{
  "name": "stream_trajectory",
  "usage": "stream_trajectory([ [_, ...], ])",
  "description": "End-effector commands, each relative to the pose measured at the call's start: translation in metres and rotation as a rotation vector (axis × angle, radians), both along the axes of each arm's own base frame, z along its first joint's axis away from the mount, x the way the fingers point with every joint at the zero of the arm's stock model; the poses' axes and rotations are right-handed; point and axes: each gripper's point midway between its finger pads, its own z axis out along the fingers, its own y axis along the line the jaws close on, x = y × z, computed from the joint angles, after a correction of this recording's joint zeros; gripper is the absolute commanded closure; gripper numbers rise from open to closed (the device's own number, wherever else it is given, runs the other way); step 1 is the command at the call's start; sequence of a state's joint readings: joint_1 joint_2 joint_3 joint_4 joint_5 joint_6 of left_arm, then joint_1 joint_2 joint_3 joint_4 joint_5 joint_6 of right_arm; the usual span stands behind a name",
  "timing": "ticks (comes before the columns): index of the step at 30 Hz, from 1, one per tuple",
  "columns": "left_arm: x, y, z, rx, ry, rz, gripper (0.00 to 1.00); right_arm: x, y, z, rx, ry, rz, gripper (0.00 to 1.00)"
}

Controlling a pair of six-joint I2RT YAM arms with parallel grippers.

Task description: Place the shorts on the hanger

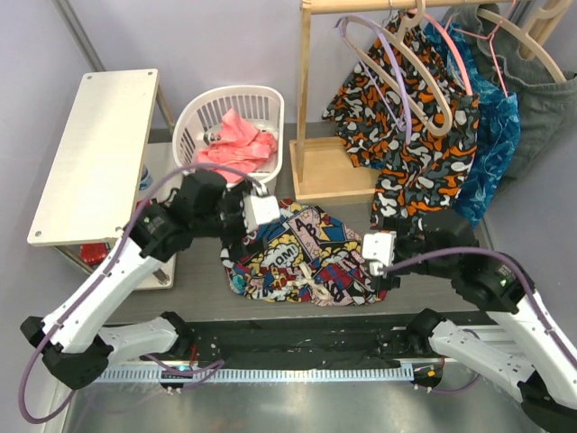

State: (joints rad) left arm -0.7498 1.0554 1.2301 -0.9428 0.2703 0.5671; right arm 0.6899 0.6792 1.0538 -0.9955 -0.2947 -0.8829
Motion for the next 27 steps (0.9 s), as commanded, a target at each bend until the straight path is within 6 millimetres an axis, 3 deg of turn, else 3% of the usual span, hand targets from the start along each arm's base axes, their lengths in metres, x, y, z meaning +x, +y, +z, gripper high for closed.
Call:
stream_trajectory([
  [1, 0.045, -0.009, 0.088, -0.145, -0.070, 0.163, 0.00, -0.001, 0.017, 0.056, 0.210, 0.161, -0.145, 0.07],
  [2, 0.048, -0.008, 0.097, -0.142, -0.056, 0.179, 0.00, 0.006, 0.020, 0.084, 0.252, 0.147, -0.169, 0.07],
  [3, 0.054, -0.008, 0.103, -0.141, -0.037, 0.204, 0.00, 0.008, 0.022, 0.097, 0.302, 0.176, -0.213, 0.07],
  [4, 0.057, -0.011, 0.132, -0.193, -0.064, 0.212, 0.00, 0.014, 0.022, 0.113, 0.341, 0.165, -0.253, 0.07],
  [5, 0.065, -0.020, 0.128, -0.193, -0.005, 0.238, 0.00, 0.025, 0.024, 0.148, 0.425, 0.122, -0.292, 0.07],
  [6, 0.064, -0.019, 0.129, -0.194, 0.030, 0.246, 0.00, 0.039, 0.015, 0.165, 0.494, 0.099, -0.413, 0.07],
  [7, 0.062, -0.025, 0.143, -0.240, 0.040, 0.236, 0.00, 0.049, 0.010, 0.182, 0.544, 0.067, -0.471, 0.07],
  [8, 0.066, -0.028, 0.141, -0.261, 0.080, 0.257, 0.00, 0.058, 0.009, 0.218, 0.628, 0.009, -0.498, 0.07],
  [9, 0.065, -0.031, 0.145, -0.286, 0.092, 0.251, 0.00, 0.073, -0.005, 0.233, 0.657, -0.045, -0.607, 0.07],
  [10, 0.064, -0.034, 0.145, -0.302, 0.115, 0.237, 0.00, 0.072, -0.014, 0.273, 0.741, -0.105, -0.624, 0.08],
  [11, 0.068, -0.032, 0.144, -0.309, 0.120, 0.253, 0.00, 0.095, -0.006, 0.273, 0.716, -0.107, -0.679, 0.09],
  [12, 0.071, -0.031, 0.145, -0.312, 0.118, 0.259, 0.00, 0.106, -0.015, 0.284, 0.727, -0.150, -0.748, 0.11],
  [13, 0.074, -0.029, 0.143, -0.311, 0.121, 0.270, 0.00, 0.105, -0.024, 0.309, 0.768, -0.201, -0.765, 0.12],
  [15, 0.078, -0.024, 0.142, -0.315, 0.122, 0.290, 0.00, 0.129, -0.013, 0.311, 0.740, -0.212, -0.790, 0.12],
  [17, 0.076, -0.020, 0.145, -0.328, 0.116, 0.294, 0.00, 0.141, -0.018, 0.326, 0.775, -0.233, -0.820, 0.12],
  [18, 0.076, -0.020, 0.143, -0.330, 0.120, 0.294, 0.00, 0.161, -0.005, 0.317, 0.749, -0.200, -0.810, 0.12],
  [19, 0.075, -0.019, 0.143, -0.333, 0.126, 0.297, 0.00, 0.163, -0.007, 0.325, 0.797, -0.178, -0.806, 0.12],
  [20, 0.075, -0.016, 0.144, -0.340, 0.126, 0.301, 0.00, 0.177, -0.023, 0.325, 0.806, -0.181, -0.846, 0.12],
  [21, 0.074, -0.015, 0.145, -0.346, 0.129, 0.305, 0.00, 0.193, -0.019, 0.317, 0.793, -0.160, -0.858, 0.12],
  [27, 0.069, -0.006, 0.145, -0.351, 0.125, 0.316, 0.00, 0.204, -0.041, 0.321, 0.799, -0.181, -0.871, 0.13],
])
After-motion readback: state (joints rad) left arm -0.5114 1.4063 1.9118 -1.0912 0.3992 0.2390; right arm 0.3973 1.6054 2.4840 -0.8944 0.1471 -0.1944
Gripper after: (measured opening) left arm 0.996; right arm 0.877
